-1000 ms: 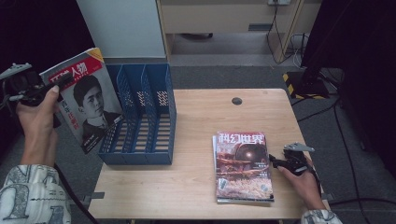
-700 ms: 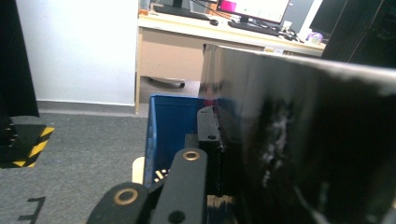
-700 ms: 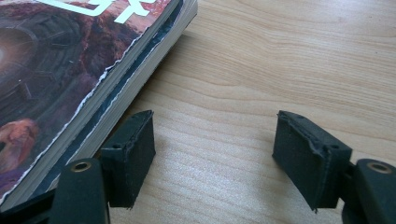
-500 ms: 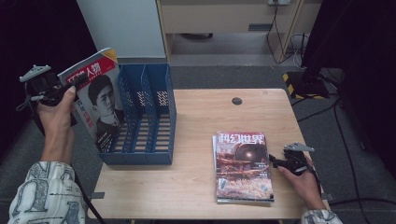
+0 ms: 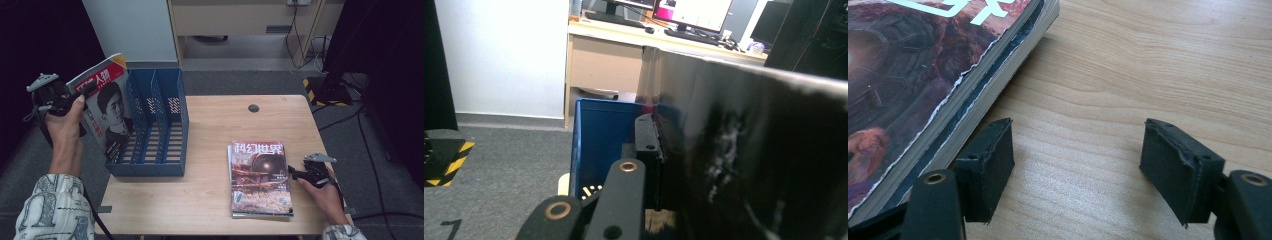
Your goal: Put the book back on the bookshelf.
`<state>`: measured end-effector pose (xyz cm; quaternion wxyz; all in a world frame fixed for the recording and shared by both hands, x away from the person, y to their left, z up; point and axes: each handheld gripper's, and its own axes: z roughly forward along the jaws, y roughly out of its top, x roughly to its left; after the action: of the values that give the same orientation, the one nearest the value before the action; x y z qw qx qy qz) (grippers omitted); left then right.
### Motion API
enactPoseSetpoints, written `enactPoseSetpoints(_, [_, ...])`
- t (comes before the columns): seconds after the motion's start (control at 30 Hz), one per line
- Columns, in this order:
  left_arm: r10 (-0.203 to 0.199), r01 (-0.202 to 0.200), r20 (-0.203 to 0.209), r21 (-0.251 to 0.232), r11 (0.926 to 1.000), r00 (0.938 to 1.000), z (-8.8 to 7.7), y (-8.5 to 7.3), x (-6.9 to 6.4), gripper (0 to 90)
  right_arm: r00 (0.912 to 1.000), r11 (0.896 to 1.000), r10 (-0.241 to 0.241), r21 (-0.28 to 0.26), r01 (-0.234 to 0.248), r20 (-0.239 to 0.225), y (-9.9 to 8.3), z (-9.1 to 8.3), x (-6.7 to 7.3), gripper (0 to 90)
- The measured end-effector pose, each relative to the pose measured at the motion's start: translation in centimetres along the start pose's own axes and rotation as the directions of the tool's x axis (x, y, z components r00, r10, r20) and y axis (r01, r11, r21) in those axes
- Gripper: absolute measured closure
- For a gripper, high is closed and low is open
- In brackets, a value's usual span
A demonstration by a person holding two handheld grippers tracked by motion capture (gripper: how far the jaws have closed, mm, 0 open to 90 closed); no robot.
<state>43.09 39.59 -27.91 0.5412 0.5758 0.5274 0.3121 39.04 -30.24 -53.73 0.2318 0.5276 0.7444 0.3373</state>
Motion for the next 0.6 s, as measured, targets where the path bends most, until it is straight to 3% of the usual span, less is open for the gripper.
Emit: enactPoseSetpoints(0.6, [-0.028, 0.029, 0.021, -0.034, 0.999, 0.9994, 0.6, -1.7, 0.4, 85.4, 1.0, 1.0, 0.0, 0.0, 0.0, 0.0, 0.0, 0.0, 0.0, 29.5])
